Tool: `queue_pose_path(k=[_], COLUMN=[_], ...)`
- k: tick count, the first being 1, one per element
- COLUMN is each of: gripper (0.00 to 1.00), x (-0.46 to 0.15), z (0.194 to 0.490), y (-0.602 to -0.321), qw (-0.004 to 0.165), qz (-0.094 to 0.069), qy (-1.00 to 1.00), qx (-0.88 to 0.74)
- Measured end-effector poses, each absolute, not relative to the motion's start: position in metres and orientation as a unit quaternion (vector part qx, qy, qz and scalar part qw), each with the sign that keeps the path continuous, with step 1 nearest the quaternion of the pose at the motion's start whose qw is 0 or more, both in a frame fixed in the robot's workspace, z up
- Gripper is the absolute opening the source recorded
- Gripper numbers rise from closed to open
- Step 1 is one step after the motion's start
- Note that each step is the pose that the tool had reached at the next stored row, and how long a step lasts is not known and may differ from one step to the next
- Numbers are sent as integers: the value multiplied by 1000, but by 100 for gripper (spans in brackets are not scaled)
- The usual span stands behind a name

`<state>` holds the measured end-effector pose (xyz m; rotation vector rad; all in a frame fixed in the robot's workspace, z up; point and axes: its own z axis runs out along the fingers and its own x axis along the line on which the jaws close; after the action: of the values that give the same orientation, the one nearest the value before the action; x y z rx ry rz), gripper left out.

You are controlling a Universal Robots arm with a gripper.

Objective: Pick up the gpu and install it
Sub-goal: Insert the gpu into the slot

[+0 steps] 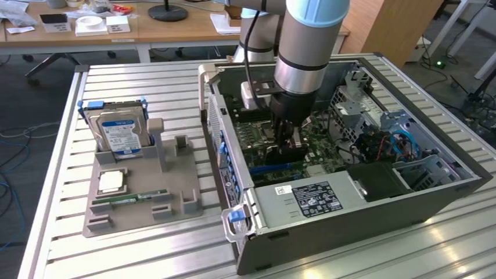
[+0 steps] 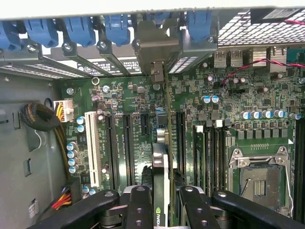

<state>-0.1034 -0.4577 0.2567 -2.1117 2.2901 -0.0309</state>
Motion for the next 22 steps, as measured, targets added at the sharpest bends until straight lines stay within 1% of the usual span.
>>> queue_pose_path(k=[22], gripper=[27], x=[-103], z=[251], y=[-458], qw=[13], qz=[-10], qy=[735], qx=[-678])
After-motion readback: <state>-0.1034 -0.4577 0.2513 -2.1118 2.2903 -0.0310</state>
